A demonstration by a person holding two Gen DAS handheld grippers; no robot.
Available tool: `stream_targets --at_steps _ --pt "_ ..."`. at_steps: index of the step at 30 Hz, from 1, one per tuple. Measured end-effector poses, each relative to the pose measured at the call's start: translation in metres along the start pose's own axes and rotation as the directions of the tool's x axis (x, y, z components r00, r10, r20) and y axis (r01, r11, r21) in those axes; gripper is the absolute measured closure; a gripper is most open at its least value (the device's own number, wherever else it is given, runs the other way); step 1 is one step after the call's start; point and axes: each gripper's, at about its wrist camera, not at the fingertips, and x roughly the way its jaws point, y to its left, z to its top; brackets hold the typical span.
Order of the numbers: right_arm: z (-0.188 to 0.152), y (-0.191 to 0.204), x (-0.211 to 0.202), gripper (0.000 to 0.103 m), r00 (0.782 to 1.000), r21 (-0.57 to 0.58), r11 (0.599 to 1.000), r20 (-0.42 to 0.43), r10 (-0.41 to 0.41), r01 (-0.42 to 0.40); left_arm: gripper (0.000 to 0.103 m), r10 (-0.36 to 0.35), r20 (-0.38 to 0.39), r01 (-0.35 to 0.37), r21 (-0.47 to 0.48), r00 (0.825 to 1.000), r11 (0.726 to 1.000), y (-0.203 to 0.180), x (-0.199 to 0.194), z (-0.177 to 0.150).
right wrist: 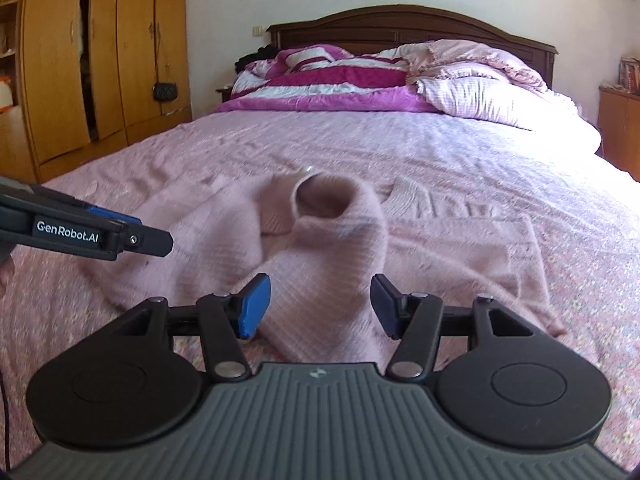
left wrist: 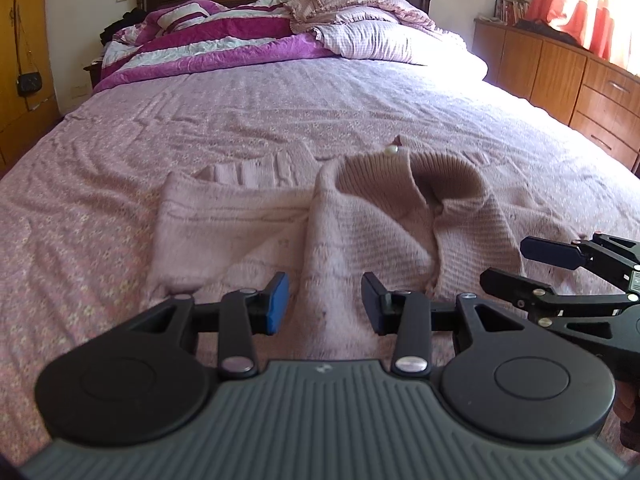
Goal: Fold small clothes
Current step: 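Lay the folded edge down and open both grippers, then grasp the folded cardigan ribbing with the right gripper and release it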
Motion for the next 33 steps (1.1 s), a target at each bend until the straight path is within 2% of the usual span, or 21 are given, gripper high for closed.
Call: stream_targets --at_steps 6,14,20,22,26,29,32,33 --pt "-0.012 0.014 0.001 0.040 1.000 -0.049 0.999 -0.010 0.003 -0.003 0.061 0.005 -0.016 -0.006 -0.014 1.000 1.000 0.004 -0.004 -0.010" --pt "-0.021 0.036 0.002 0.040 1.000 -0.190 0.982 -0.008 -0.004 0.002 0.061 0.010 -0.030 -0.010 -0.031 1.000 0.999 0.007 -0.003 -0.018" --pt "-0.024 0.031 0.022 0.042 0.999 -0.169 0.986 -0.044 -0.024 0.016 0.061 0.012 -0.030 -0.013 -0.025 0.999 1.000 0.007 -0.004 -0.022" --pt "-0.025 0.029 0.027 0.056 0.999 -0.160 0.987 -0.041 -0.034 0.027 0.061 0.009 -0.030 -0.009 -0.018 1.000 1.000 0.007 -0.004 -0.023" --pt "-0.027 0.025 0.032 0.074 0.997 -0.175 0.982 -0.039 -0.072 0.064 0.061 -0.004 -0.028 0.004 0.015 1.000 1.000 0.001 -0.005 -0.024" --pt "-0.025 0.025 0.029 0.092 0.997 -0.174 0.983 -0.026 -0.071 0.065 0.060 -0.023 -0.032 0.025 0.054 0.999 0.998 -0.008 -0.004 -0.024" --pt "-0.019 0.021 0.021 0.095 0.997 -0.143 0.987 0.009 -0.073 0.074 0.044 -0.037 -0.036 0.041 0.104 0.999 0.994 -0.022 0.000 -0.027" --pt "-0.016 0.019 0.018 0.095 0.997 -0.133 0.988 0.020 -0.075 0.077 0.044 -0.040 -0.035 0.044 0.126 0.999 0.991 -0.028 0.002 -0.029"
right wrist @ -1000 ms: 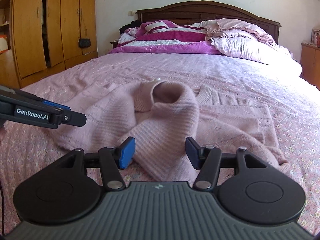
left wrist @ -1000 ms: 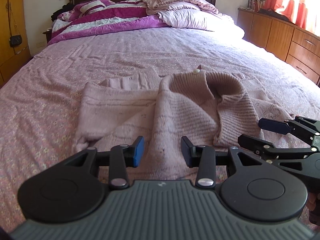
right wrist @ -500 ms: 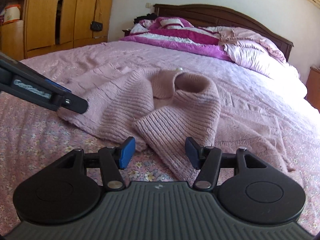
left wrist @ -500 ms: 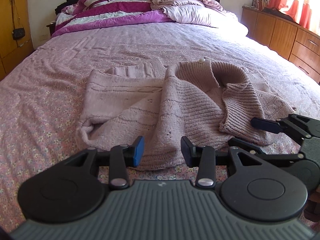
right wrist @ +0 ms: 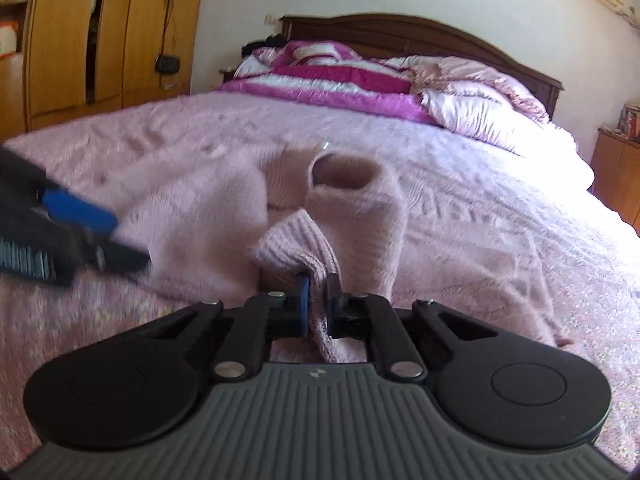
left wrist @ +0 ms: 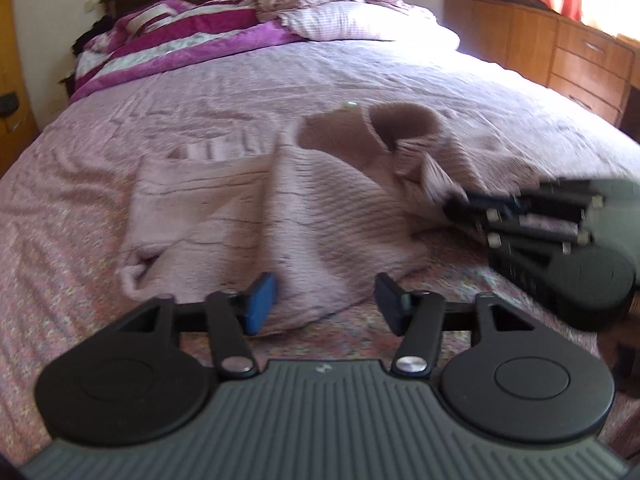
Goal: Fold small clothes
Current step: 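Grasp the folded cardigan ribbing with the right gripper and release it, then grasp the cardigan ribbed edge with the left gripper and lift it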
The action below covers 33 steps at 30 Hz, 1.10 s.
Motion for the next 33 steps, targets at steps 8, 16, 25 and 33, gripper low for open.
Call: stream_targets --at_steps 8,16,25,33 --pt "0.015 -0.027 -0.009 0.095 0.999 0.116 0.993 0.039 -0.001 -0.003 0.044 0.096 0.005 -0.096 0.160 0.995 0.982 -0.040 0.025 -0.005" --pt "0.013 -0.043 -0.009 0.095 0.999 0.165 0.985 0.023 0.042 -0.046 0.042 0.127 0.049 -0.136 0.300 0.991 0.944 -0.068 0.037 -0.011" --pt "0.007 -0.032 -0.007 0.094 0.996 0.099 0.991 -0.003 0.087 -0.087 0.091 0.113 0.031 -0.117 0.177 0.993 0.977 -0.034 0.042 0.002" --pt "0.003 -0.020 -0.001 0.041 0.991 0.076 0.989 -0.018 0.130 -0.128 0.091 0.150 0.101 -0.156 0.059 0.984 0.986 0.000 0.021 0.017"
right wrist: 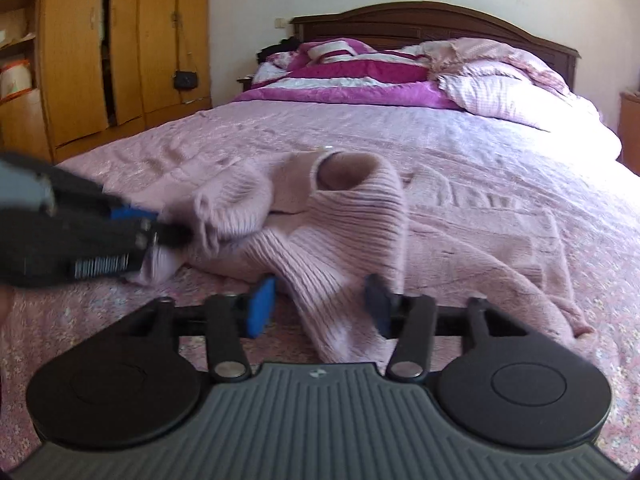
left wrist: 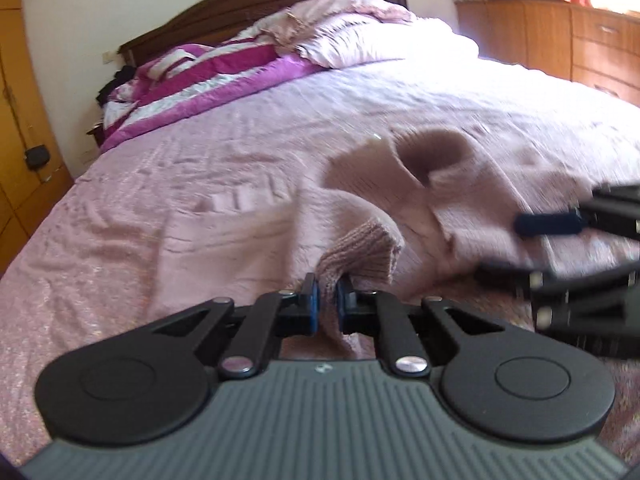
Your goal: Fold small clothes
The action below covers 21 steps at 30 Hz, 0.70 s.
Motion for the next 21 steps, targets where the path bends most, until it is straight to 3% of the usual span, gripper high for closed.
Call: stream_targets --at_steps 5,8,11,12,21 --pt "-0.009 0.020 0.014 0.041 0.999 -0.103 0.995 -0.024 -0.021 0.018 0.091 0.026 0.024 -0.025 -0.038 0.999 0.999 0.012 -0.007 0.006" --pt "-0.018 0.029 0.020 0.044 0.997 -0.183 0.980 -0.009 -0.076 0.073 0.091 0.047 0.044 -0.044 -0.049 0.998 0.998 0.022 -0.012 0.010" --pt "-0.017 0.031 0.020 0.090 0.990 -0.215 0.967 0.011 -0.138 0.137 0.092 0.075 0.063 -0.072 -0.051 0.995 0.996 0.034 -0.012 0.018" --pt "-0.014 0.027 0.017 0.093 0.990 -0.201 0.970 0.018 -0.137 0.138 0.092 0.085 0.069 -0.082 -0.051 0.994 0.995 0.039 -0.012 0.020" --pt "0.043 -0.027 -0.006 0.095 0.955 -0.172 0.946 0.158 -0.250 0.276 0.092 0.157 0.110 -0.144 -0.112 0.982 0.983 0.088 0.005 0.055"
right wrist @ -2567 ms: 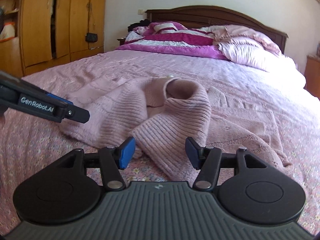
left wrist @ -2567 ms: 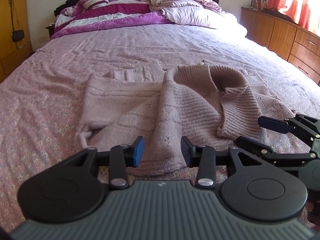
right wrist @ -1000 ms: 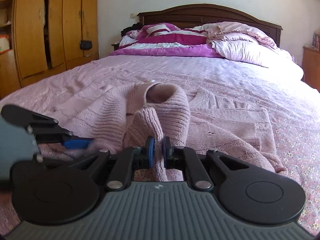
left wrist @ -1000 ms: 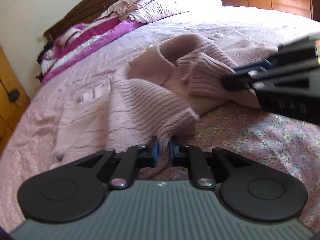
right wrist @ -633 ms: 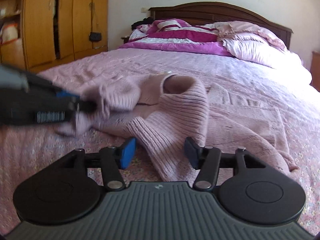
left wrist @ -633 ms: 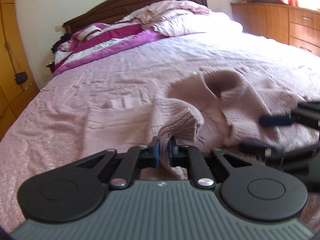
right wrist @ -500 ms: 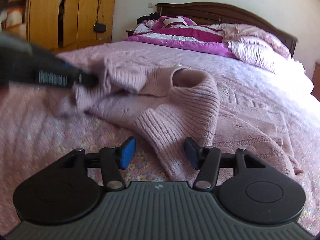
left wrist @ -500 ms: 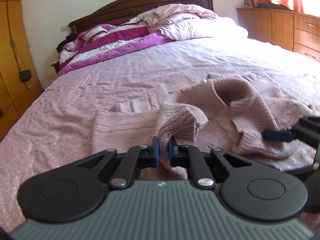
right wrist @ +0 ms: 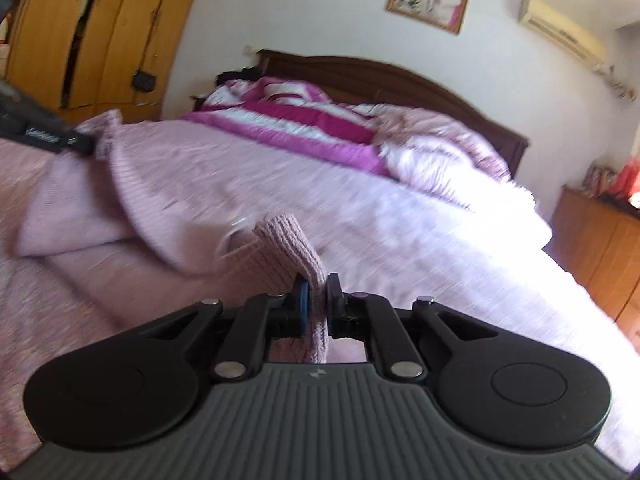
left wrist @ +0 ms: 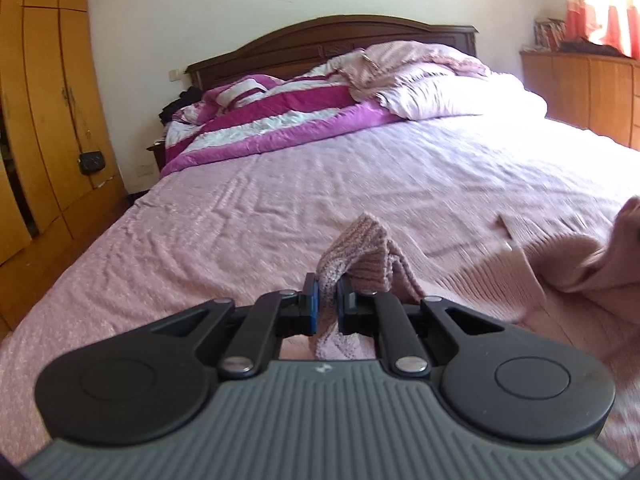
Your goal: Fold small clothes
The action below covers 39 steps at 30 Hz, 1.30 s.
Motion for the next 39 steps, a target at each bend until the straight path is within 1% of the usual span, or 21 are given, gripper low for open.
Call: stream_targets --at_steps 5,7,9,12,16,18,19,21,22,23,24,25,26,27,28,30,32,34,36,37,39 --pt "0.021 -0.042 0.030 0.095 0.995 -0.068 0.993 0.023 -0.095 0.096 0.092 0.032 0.012 -0.032 0.045 0.999 0.998 0.011 0.031 0.024" --pt "0.027 -0.057 0.050 0.095 0.992 -0.080 0.989 0.009 -0.125 0.125 0.092 0.042 -0.001 -0.041 0.065 0.999 0.997 0.013 0.048 0.029" --pt "0.028 -0.073 0.069 0.095 0.990 -0.074 0.988 -0.027 -0.135 0.133 0.092 0.048 -0.034 -0.046 0.069 0.998 0.997 0.015 0.071 0.030" --pt "0.018 -0.087 0.108 0.095 0.984 -0.082 0.987 -0.098 -0.147 0.140 0.092 0.051 -0.108 -0.044 0.067 0.993 0.997 0.019 0.106 0.022" --pt "-0.008 -0.096 0.156 0.095 0.968 -0.077 0.989 -0.208 -0.139 0.125 0.091 0.061 -0.216 -0.050 0.059 0.975 0.997 0.024 0.149 0.001" --pt "-0.020 -0.095 0.175 0.094 0.961 -0.090 0.989 -0.244 -0.133 0.114 0.090 0.080 -0.238 -0.069 0.054 0.968 0.996 0.027 0.160 -0.010" --pt "-0.026 -0.096 0.184 0.094 0.956 -0.096 0.990 -0.265 -0.128 0.106 0.090 0.091 -0.232 -0.080 0.056 0.969 0.995 0.029 0.162 -0.014" --pt "-0.031 -0.098 0.196 0.094 0.954 -0.107 0.989 -0.272 -0.130 0.104 0.085 0.086 -0.231 -0.078 0.045 0.969 0.996 0.032 0.163 -0.016" --pt "-0.033 -0.102 0.199 0.093 0.955 -0.108 0.989 -0.270 -0.127 0.101 0.084 0.076 -0.233 -0.071 0.032 0.969 0.997 0.035 0.163 -0.015" --pt "-0.033 -0.104 0.202 0.092 0.954 -0.100 0.990 -0.275 -0.123 0.099 0.076 0.071 -0.235 -0.069 0.021 0.969 0.997 0.037 0.163 -0.015" --pt "-0.034 -0.108 0.204 0.087 0.952 -0.082 0.992 -0.281 -0.120 0.101 0.067 0.070 -0.236 -0.070 0.009 0.969 0.998 0.039 0.163 -0.015" --pt "-0.033 -0.114 0.206 0.079 0.951 -0.054 0.992 -0.284 -0.121 0.110 0.062 0.072 -0.237 -0.076 -0.006 0.969 0.997 0.044 0.162 -0.014" --pt "-0.033 -0.120 0.204 0.074 0.951 -0.012 0.993 -0.288 -0.115 0.116 0.052 0.072 -0.234 -0.082 -0.032 0.969 0.996 0.050 0.161 -0.013" --pt "-0.032 -0.128 0.202 0.067 0.951 0.043 0.992 -0.292 -0.104 0.122 0.048 0.066 -0.233 -0.084 -0.066 0.970 0.994 0.057 0.159 -0.012" --pt "-0.031 -0.136 0.199 0.064 0.952 0.103 0.987 -0.291 -0.089 0.124 0.047 0.053 -0.236 -0.079 -0.102 0.970 0.992 0.061 0.158 -0.010" --pt "-0.029 -0.151 0.190 0.062 0.955 0.190 0.973 -0.287 -0.075 0.134 0.047 0.014 -0.244 -0.057 -0.170 0.970 0.984 0.073 0.154 -0.007" --pt "-0.025 -0.159 0.177 0.060 0.960 0.253 0.957 -0.271 -0.072 0.143 0.045 -0.002 -0.241 -0.048 -0.201 0.970 0.978 0.079 0.149 -0.006" --pt "-0.022 -0.163 0.164 0.055 0.968 0.306 0.944 -0.248 -0.047 0.124 0.041 -0.004 -0.246 -0.048 -0.203 0.969 0.978 0.081 0.148 -0.006" --pt "-0.020 -0.159 0.153 0.049 0.973 0.350 0.933 -0.229 -0.001 0.084 0.040 -0.005 -0.258 -0.046 -0.191 0.966 0.981 0.080 0.150 -0.007" --pt "-0.021 -0.155 0.148 0.045 0.974 0.361 0.931 -0.224 0.024 0.060 0.040 -0.006 -0.267 -0.045 -0.184 0.964 0.982 0.078 0.152 -0.008" --pt "-0.025 -0.146 0.146 0.043 0.972 0.354 0.935 -0.230 0.052 0.033 0.040 -0.005 -0.288 -0.047 -0.174 0.958 0.984 0.076 0.158 -0.012"
